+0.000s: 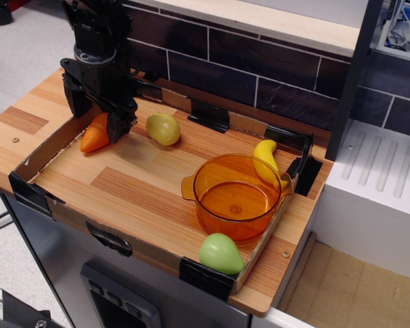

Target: Put carrot in pot

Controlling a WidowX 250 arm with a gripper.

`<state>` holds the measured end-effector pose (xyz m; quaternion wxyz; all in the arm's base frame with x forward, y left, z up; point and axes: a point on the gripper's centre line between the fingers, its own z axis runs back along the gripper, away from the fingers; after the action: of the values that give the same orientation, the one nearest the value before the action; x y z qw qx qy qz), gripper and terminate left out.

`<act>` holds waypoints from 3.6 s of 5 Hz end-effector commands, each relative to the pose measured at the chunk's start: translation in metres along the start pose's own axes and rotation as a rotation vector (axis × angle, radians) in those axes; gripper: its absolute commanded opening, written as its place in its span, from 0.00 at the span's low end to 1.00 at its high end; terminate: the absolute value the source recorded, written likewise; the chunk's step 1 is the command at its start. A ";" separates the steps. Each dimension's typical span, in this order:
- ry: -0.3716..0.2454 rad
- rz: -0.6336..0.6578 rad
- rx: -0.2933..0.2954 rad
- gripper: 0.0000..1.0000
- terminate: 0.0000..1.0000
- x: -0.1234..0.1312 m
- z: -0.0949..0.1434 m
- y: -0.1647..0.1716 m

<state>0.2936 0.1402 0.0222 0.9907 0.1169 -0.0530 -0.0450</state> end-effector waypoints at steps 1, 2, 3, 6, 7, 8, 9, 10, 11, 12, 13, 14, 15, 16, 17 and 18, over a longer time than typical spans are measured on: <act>-0.004 -0.013 -0.012 1.00 0.00 0.003 0.004 0.000; 0.020 -0.020 -0.036 1.00 0.00 0.001 0.001 -0.003; 0.037 -0.026 -0.052 1.00 0.00 -0.001 -0.005 -0.004; 0.051 -0.035 -0.088 0.00 0.00 -0.007 -0.001 -0.002; 0.024 -0.036 -0.108 0.00 0.00 -0.016 0.023 -0.003; -0.014 -0.042 -0.133 0.00 0.00 -0.026 0.049 -0.015; 0.023 -0.034 -0.198 0.00 0.00 -0.026 0.076 -0.043; 0.075 -0.007 -0.251 0.00 0.00 -0.018 0.093 -0.070; 0.056 0.027 -0.236 0.00 0.00 -0.006 0.103 -0.098; 0.059 0.024 -0.220 0.00 0.00 0.003 0.107 -0.130; 0.084 0.021 -0.213 0.00 0.00 0.006 0.095 -0.149; 0.096 0.026 -0.217 0.00 0.00 0.009 0.083 -0.164; 0.136 0.025 -0.234 0.00 0.00 0.012 0.078 -0.170; 0.123 0.036 -0.237 1.00 0.00 0.010 0.077 -0.172; 0.118 0.057 -0.250 1.00 0.00 0.011 0.081 -0.170; 0.105 0.068 -0.262 1.00 0.00 0.012 0.091 -0.165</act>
<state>0.2718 -0.0426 0.0561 0.9993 -0.0098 0.0328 -0.0122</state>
